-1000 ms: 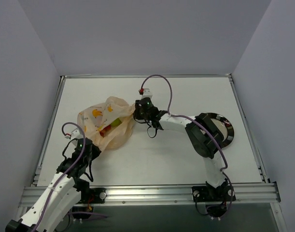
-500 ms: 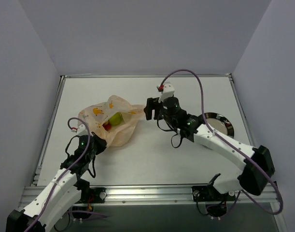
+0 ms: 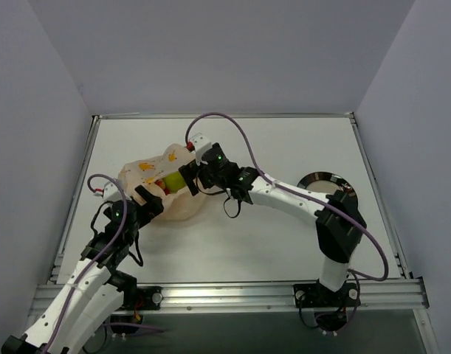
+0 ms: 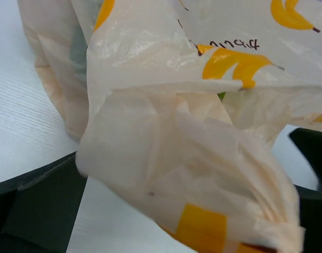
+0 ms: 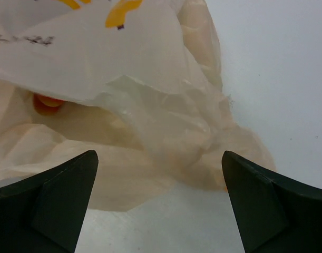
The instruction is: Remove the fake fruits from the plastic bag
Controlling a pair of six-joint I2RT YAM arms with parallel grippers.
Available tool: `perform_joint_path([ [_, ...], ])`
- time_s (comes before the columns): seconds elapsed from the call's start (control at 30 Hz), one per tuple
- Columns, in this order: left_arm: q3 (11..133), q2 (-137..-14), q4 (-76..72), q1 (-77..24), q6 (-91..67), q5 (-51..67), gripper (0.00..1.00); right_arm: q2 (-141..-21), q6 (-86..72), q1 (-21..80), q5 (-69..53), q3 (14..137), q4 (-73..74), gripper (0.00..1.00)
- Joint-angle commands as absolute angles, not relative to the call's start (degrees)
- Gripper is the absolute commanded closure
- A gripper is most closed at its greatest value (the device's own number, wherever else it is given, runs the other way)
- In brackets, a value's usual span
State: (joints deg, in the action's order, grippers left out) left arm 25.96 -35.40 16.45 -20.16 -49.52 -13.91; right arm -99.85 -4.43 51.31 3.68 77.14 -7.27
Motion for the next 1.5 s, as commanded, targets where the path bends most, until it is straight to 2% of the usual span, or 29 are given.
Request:
perform_joint_path([
  [0.0,30.3,-39.7,18.0,-20.1,-48.7,-18.2,0.05,-105.0,2.4,49.3,6.8,83.3,-6.1,0.0],
  [0.13,32.1,-47.4,12.1,-20.1,-47.8,-17.4,0.06,-110.6,2.8,47.2,6.2,88.5,-6.6,0.0],
  [0.33,35.6,-57.0,6.0,-19.4,-46.5,-23.5,0.06,-123.3,0.7,46.3,3.2,100.3,-8.5,0.0],
  [0.43,35.2,-61.3,2.3,-18.7,-45.9,-25.7,0.02,-127.7,-4.0,44.9,-1.0,101.9,-14.0,0.0],
  [0.47,34.9,-62.3,1.4,-18.3,-45.8,-25.8,0.13,-129.1,-5.2,44.2,-2.3,101.9,-16.9,0.03],
  [0.53,33.8,-64.6,-3.4,-16.8,-45.5,-25.3,0.24,-130.2,-7.8,43.2,-4.5,101.7,-19.8,0.06],
  [0.6,32.1,-66.1,-7.1,-15.7,-45.4,-25.4,0.4,-131.7,-11.9,41.8,-9.6,102.7,-22.1,0.05],
  [0.63,31.7,-66.4,-8.1,-15.6,-45.0,-25.3,0.47,-132.0,-12.7,41.7,-10.7,103.4,-22.2,0.02],
  [0.67,31.5,-66.7,-10.2,-15.3,-44.6,-25.3,0.58,-133.3,-13.0,41.7,-12.9,105.6,-21.6,0.0],
  [0.7,31.5,-67.1,-10.8,-15.2,-44.2,-25.1,0.78,-134.2,-13.1,41.8,-13.9,107.3,-20.6,0.0],
  [0.73,31.6,-67.3,-11.2,-15.1,-43.9,-24.9,0.87,-134.9,-12.9,42.0,-14.1,108.8,-18.7,0.01],
  [0.77,32.0,-67.4,-11.9,-15.0,-43.2,-24.6,0.95,-135.9,-12.7,42.2,-13.3,110.5,-18.2,0.04],
  [0.8,32.0,-67.3,-12.1,-15.0,-42.9,-24.3,0.97,-136.1,-12.9,42.3,-12.8,110.7,-18.1,0.11],
  [0.83,32.0,-67.1,-12.5,-15.0,-42.7,-23.4,0.98,-136.1,-13.4,42.1,-12.7,110.7,-18.5,0.43],
  [0.87,31.8,-66.6,-14.0,-14.9,-42.5,-22.3,0.98,-135.7,-13.9,42.0,-12.7,110.2,-18.6,0.66],
  [0.93,31.4,-64.4,-15.6,-14.7,-43.1,-18.5,0.98,-134.4,-15.6,41.6,-13.1,109.1,-20.4,0.98],
  [1.2,40.3,-52.1,-10.7,-15.1,-46.1,-6.2,0.98,-117.5,-14.7,42.5,-15.8,101.4,-22.9,1.0],
  [1.47,47.1,-43.3,-2.9,-15.2,-46.3,-1.7,0.98,-104.6,-17.6,43.0,-21.0,98.7,-19.2,1.0],
])
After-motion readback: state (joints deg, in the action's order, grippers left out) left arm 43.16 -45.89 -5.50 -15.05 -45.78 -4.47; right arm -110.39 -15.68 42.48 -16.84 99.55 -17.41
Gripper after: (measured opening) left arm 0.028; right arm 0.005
